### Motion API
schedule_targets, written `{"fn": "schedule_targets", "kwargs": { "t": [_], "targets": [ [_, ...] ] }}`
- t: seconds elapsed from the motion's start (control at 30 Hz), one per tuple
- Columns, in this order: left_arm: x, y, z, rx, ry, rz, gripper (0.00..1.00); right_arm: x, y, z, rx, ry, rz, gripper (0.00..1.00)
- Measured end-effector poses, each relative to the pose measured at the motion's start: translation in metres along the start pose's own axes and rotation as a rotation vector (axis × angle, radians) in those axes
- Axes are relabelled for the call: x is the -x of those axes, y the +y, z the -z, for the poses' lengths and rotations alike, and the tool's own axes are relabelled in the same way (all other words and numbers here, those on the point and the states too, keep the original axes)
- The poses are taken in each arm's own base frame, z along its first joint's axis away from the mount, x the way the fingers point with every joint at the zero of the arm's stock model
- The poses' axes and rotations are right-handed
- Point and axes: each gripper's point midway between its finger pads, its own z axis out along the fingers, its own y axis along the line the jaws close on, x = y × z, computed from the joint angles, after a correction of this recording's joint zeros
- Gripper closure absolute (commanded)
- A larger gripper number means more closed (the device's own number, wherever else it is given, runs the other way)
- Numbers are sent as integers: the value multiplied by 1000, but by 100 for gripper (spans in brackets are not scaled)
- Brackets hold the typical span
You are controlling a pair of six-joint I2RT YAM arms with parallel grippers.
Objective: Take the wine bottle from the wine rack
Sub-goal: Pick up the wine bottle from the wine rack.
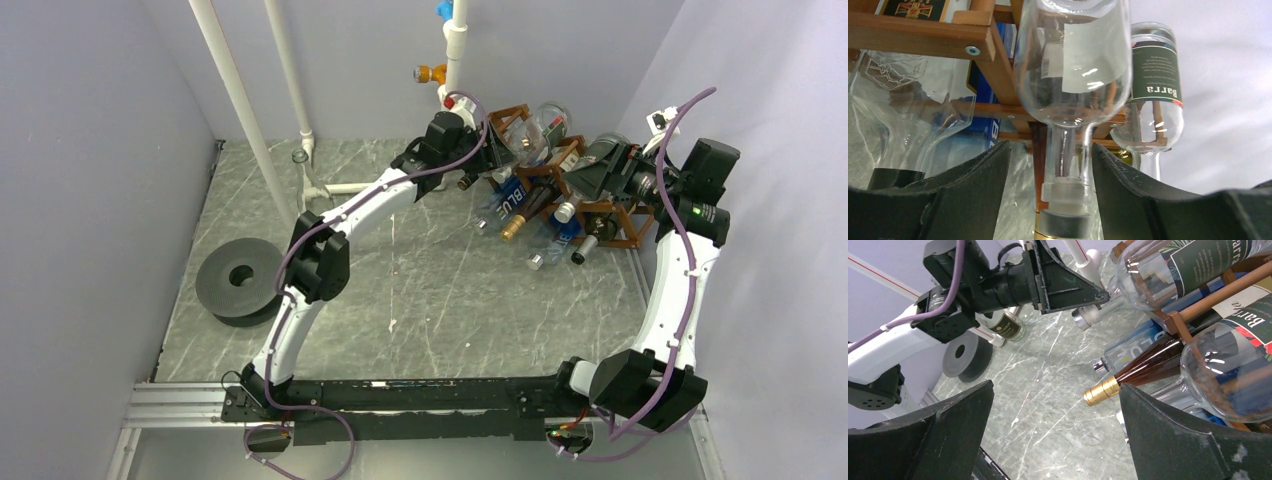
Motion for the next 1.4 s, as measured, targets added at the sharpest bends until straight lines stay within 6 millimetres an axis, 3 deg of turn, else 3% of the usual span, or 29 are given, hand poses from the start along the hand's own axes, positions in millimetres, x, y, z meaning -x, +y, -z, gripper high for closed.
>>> {"fn": "schedule_targets", "kwargs": {
  "t": [0.37, 0.7, 1.07, 1.17, 1.4],
  "targets": [
    [-7, 1, -8, 4, 4, 29, 42, 0, 0, 0, 3, 0, -1, 0],
    [-13, -1, -13, 0, 13, 50, 42, 1, 3, 1, 2, -3, 3, 0],
    [-20, -4, -15, -2, 22, 57, 50, 1, 2, 2, -1, -6, 3, 0],
    [-20, -4, -16, -7, 22, 64, 60, 1, 3, 3, -2, -8, 5, 0],
    [-19, -10, -17, -26, 17, 55, 96, 2, 5, 4, -2, -13, 12, 0]
  ]
}}
